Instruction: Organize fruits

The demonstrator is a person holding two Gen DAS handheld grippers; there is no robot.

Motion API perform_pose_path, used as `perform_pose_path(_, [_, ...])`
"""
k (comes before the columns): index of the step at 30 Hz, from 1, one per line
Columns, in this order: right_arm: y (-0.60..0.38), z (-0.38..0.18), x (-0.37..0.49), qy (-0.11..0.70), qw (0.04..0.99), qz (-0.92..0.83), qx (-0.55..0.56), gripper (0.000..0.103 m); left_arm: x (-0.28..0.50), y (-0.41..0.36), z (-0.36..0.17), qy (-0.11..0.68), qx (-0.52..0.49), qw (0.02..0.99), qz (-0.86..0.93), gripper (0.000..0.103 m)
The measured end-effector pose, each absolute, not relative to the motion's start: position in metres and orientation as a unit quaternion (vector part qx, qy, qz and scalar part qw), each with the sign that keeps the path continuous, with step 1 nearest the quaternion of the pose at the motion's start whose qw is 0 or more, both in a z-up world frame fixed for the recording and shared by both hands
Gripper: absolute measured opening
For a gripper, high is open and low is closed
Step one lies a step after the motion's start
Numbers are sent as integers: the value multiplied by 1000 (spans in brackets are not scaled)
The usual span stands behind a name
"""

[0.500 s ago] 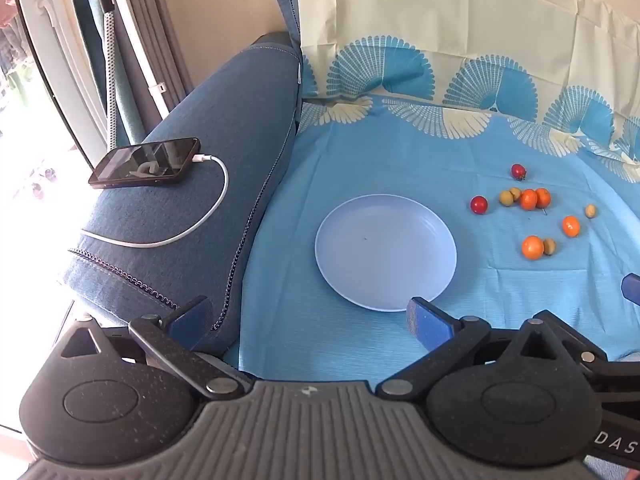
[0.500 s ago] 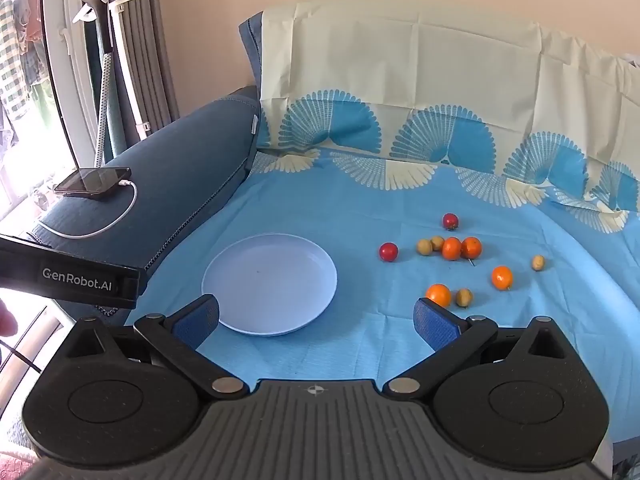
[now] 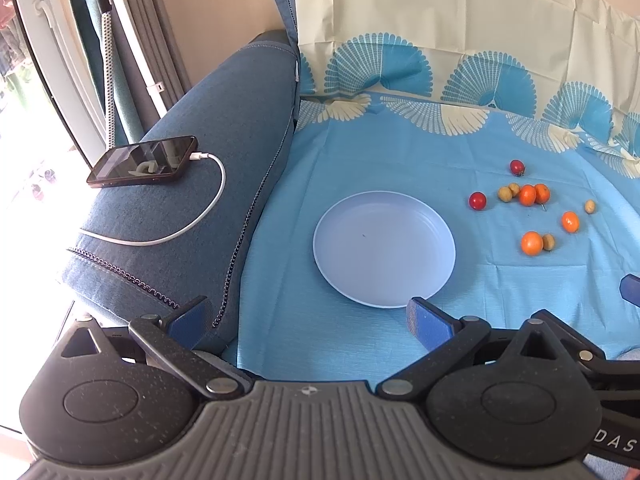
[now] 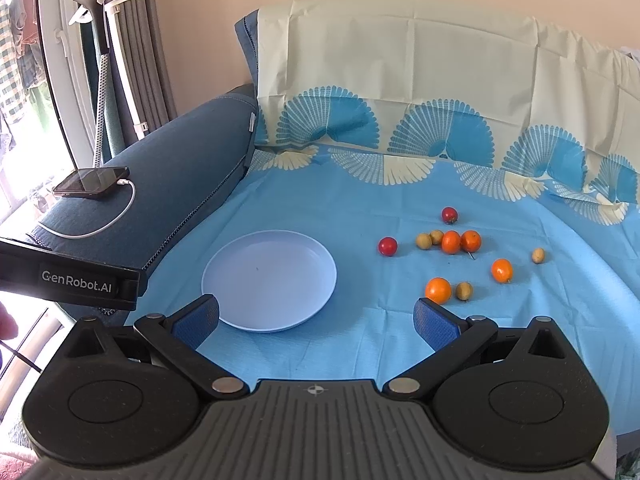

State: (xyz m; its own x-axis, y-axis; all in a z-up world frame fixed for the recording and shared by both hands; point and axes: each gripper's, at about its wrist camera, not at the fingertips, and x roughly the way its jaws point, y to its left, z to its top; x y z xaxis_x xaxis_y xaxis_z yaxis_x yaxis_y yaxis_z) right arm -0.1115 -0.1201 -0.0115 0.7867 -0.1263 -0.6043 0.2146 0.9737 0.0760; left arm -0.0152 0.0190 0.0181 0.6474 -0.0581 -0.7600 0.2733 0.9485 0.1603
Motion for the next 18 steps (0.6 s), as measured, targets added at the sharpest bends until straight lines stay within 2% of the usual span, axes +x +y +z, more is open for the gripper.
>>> perform_pose_path(10, [-122, -17, -113, 308, 945, -90, 71, 103, -15, 19, 16, 413, 132, 896, -92, 103])
perform_pose_path(18, [-122, -15, -112, 270, 956, -85, 80, 103, -15, 20, 15, 414, 132, 896, -93, 103])
